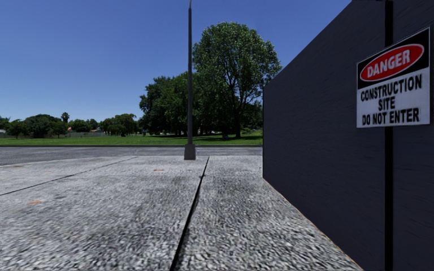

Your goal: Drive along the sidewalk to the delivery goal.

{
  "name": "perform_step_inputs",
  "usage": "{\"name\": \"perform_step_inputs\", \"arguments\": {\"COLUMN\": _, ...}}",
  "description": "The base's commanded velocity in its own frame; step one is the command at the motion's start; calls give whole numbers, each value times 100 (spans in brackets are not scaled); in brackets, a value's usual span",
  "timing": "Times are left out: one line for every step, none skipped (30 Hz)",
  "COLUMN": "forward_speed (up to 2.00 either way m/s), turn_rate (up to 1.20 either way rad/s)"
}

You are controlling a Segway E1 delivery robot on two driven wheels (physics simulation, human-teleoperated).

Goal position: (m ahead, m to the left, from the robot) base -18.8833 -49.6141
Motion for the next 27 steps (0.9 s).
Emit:
{"name": "perform_step_inputs", "arguments": {"forward_speed": 200, "turn_rate": 0}}
{"name": "perform_step_inputs", "arguments": {"forward_speed": 200, "turn_rate": 0}}
{"name": "perform_step_inputs", "arguments": {"forward_speed": 200, "turn_rate": 0}}
{"name": "perform_step_inputs", "arguments": {"forward_speed": 200, "turn_rate": 0}}
{"name": "perform_step_inputs", "arguments": {"forward_speed": 197, "turn_rate": 0}}
{"name": "perform_step_inputs", "arguments": {"forward_speed": 190, "turn_rate": 0}}
{"name": "perform_step_inputs", "arguments": {"forward_speed": 188, "turn_rate": 0}}
{"name": "perform_step_inputs", "arguments": {"forward_speed": 187, "turn_rate": 0}}
{"name": "perform_step_inputs", "arguments": {"forward_speed": 200, "turn_rate": 0}}
{"name": "perform_step_inputs", "arguments": {"forward_speed": 200, "turn_rate": 0}}
{"name": "perform_step_inputs", "arguments": {"forward_speed": 200, "turn_rate": 0}}
{"name": "perform_step_inputs", "arguments": {"forward_speed": 200, "turn_rate": 0}}
{"name": "perform_step_inputs", "arguments": {"forward_speed": 200, "turn_rate": 0}}
{"name": "perform_step_inputs", "arguments": {"forward_speed": 200, "turn_rate": 0}}
{"name": "perform_step_inputs", "arguments": {"forward_speed": 200, "turn_rate": 0}}
{"name": "perform_step_inputs", "arguments": {"forward_speed": 200, "turn_rate": 0}}
{"name": "perform_step_inputs", "arguments": {"forward_speed": 200, "turn_rate": 0}}
{"name": "perform_step_inputs", "arguments": {"forward_speed": 200, "turn_rate": 0}}
{"name": "perform_step_inputs", "arguments": {"forward_speed": 200, "turn_rate": 0}}
{"name": "perform_step_inputs", "arguments": {"forward_speed": 200, "turn_rate": 0}}
{"name": "perform_step_inputs", "arguments": {"forward_speed": 200, "turn_rate": 0}}
{"name": "perform_step_inputs", "arguments": {"forward_speed": 200, "turn_rate": 0}}
{"name": "perform_step_inputs", "arguments": {"forward_speed": 200, "turn_rate": 0}}
{"name": "perform_step_inputs", "arguments": {"forward_speed": 200, "turn_rate": 0}}
{"name": "perform_step_inputs", "arguments": {"forward_speed": 200, "turn_rate": 0}}
{"name": "perform_step_inputs", "arguments": {"forward_speed": 200, "turn_rate": 0}}
{"name": "perform_step_inputs", "arguments": {"forward_speed": 200, "turn_rate": 0}}
